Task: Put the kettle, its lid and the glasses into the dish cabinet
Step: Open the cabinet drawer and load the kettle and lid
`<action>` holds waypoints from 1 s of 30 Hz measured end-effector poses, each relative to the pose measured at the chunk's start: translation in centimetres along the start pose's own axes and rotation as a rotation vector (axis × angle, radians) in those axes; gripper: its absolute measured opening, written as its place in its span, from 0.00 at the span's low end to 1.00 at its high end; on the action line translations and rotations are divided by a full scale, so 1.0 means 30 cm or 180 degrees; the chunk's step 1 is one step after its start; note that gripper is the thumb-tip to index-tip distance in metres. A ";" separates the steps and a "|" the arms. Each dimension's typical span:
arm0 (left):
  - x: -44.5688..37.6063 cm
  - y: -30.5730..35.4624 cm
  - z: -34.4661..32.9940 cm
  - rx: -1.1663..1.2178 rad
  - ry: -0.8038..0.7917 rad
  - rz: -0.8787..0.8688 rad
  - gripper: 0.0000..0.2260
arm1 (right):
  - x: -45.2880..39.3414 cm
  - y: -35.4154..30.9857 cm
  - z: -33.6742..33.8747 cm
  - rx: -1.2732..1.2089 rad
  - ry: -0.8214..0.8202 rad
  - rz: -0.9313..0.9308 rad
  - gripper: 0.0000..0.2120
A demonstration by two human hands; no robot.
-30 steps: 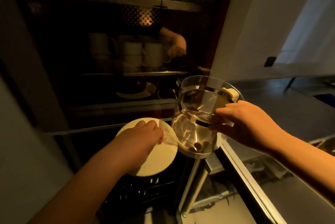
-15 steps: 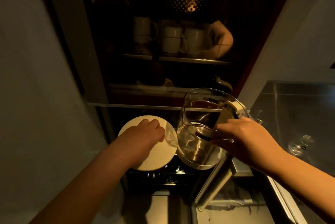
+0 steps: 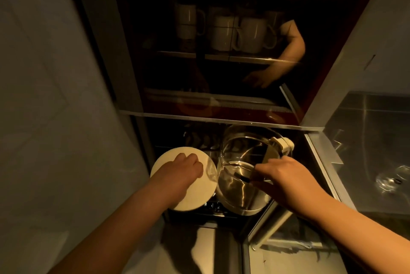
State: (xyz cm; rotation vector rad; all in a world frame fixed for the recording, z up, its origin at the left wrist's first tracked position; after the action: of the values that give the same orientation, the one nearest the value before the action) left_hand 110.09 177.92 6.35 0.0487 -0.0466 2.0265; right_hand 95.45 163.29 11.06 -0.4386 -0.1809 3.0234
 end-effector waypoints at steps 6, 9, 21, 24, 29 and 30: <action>-0.046 -0.029 -0.077 0.0016 -0.0203 0.0017 0.25 | -0.017 0.033 -0.114 -0.0168 -0.0173 -0.0161 0.10; -0.081 -0.055 -0.113 0.0030 -0.0266 0.0026 0.25 | -0.034 0.034 -0.162 -0.0183 -0.0160 -0.0184 0.09; -0.228 -0.180 -0.251 0.0478 -0.0141 0.0117 0.25 | -0.120 0.052 -0.317 -0.0078 -0.0132 -0.0685 0.09; -0.261 -0.202 -0.291 0.0530 -0.0057 0.0070 0.25 | -0.141 0.057 -0.363 0.0003 -0.0106 -0.0804 0.10; -0.305 -0.232 -0.341 0.0553 0.0002 0.0065 0.25 | -0.161 0.056 -0.411 0.0090 -0.0002 -0.1061 0.09; -0.313 -0.237 -0.350 0.0532 -0.0006 0.0048 0.25 | -0.168 0.048 -0.409 0.0172 0.0013 -0.1033 0.08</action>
State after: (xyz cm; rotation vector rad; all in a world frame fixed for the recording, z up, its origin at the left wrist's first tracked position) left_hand 120.47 173.22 -4.57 0.1561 0.1214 2.0414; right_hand 103.69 162.67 0.60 -0.3699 -0.1530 2.7023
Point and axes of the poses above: each hand's wrist, its own x-axis away from the middle knuckle, its own z-axis out of the back of the hand, y = z × x, the point moved 5 cm from there along -x, towards the middle knuckle, and after that the axes turned 9 degrees about y, right-handed, at the moved point
